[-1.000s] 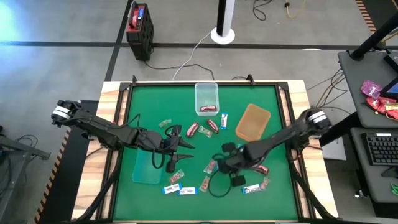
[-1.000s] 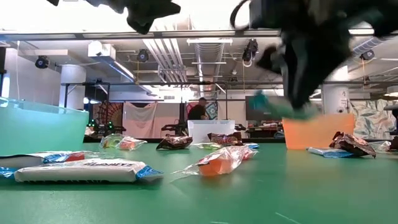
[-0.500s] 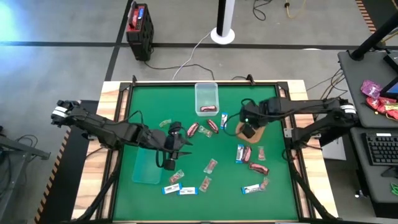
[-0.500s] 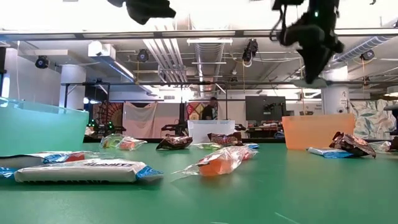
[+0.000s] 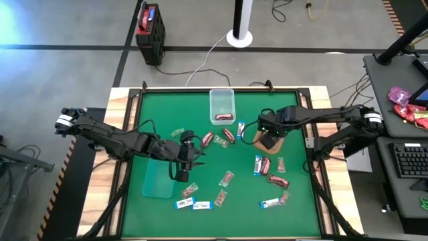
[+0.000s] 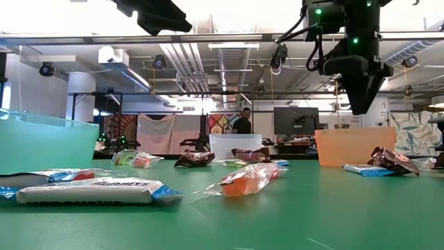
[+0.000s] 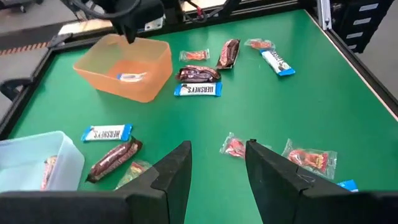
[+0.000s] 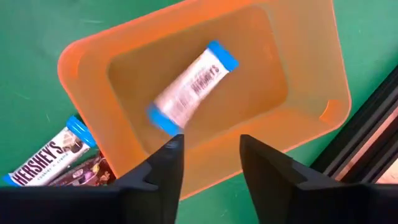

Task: Sort candy by brand, put in halloween buckets
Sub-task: Put the orange gummy candy into the blue bin

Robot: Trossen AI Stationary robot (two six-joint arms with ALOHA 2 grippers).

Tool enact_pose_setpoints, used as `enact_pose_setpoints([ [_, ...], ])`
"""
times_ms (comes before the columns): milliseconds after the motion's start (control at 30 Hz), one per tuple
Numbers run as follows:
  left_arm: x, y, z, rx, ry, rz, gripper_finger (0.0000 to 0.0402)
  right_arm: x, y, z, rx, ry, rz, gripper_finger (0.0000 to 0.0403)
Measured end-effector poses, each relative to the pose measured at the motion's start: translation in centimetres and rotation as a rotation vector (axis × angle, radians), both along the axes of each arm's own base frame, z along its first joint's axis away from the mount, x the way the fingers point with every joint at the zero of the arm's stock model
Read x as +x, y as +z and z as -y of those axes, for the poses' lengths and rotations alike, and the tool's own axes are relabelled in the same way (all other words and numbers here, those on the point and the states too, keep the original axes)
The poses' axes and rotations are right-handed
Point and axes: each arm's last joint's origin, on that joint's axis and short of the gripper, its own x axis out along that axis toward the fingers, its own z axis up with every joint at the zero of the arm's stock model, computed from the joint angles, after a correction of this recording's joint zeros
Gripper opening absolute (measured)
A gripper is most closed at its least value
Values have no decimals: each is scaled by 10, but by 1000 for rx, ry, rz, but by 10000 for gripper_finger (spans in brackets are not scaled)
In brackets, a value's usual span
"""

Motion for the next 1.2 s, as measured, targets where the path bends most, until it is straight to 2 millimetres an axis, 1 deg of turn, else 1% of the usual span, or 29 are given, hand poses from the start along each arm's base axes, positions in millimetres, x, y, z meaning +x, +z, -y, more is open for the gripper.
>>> enact_pose_setpoints([
  [100,-2,-3,0,-29,22,-30,135,3,5,-1,0,-1,24,176],
  [200,-6,-8,0,-50,44,-99,135,8,12,-8,-2,11,62,188],
  [300,-10,-14,0,-72,56,-175,135,15,17,-22,-8,61,122,193],
  [433,-16,-20,-2,-81,86,-251,135,26,19,-45,-9,158,232,194],
  [533,-17,-22,-2,-34,64,-286,135,33,21,-63,-21,228,321,194],
  [600,-18,-24,-3,56,27,-300,135,37,23,-74,-47,262,378,194],
  [733,-15,-28,-4,98,31,-307,135,42,27,-88,-85,308,464,194],
  [867,-13,-31,-7,172,137,-300,135,42,28,-94,-141,322,485,194],
  [967,-13,-36,-8,143,178,-336,135,42,29,-94,-172,347,478,194],
  [1033,-13,-40,-7,137,142,-371,135,42,29,-94,-186,373,470,194],
  [1100,-11,-43,-7,145,66,-400,135,43,29,-91,-201,384,463,194],
  [1200,-7,-49,-12,187,-22,-436,135,43,29,-87,-217,404,451,194],
])
